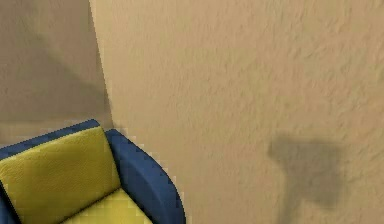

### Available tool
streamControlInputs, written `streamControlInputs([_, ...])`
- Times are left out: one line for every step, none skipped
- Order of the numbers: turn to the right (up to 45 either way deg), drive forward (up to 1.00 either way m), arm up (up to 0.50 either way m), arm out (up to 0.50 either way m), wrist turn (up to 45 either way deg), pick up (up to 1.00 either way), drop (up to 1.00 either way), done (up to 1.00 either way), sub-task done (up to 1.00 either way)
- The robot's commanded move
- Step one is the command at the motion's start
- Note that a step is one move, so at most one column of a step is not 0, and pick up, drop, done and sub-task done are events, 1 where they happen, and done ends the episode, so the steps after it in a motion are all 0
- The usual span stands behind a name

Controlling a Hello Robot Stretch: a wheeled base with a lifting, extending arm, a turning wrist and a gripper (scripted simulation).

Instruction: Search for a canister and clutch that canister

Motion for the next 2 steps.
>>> streamControlInputs([0.0, 0.00, 0.10, 0.00, 0.0, 0.00, 0.00, 0.00, 0.00])
streamControlInputs([0.0, 0.00, 0.00, 0.00, 0.0, 0.00, 0.00, 1.00, 0.00])
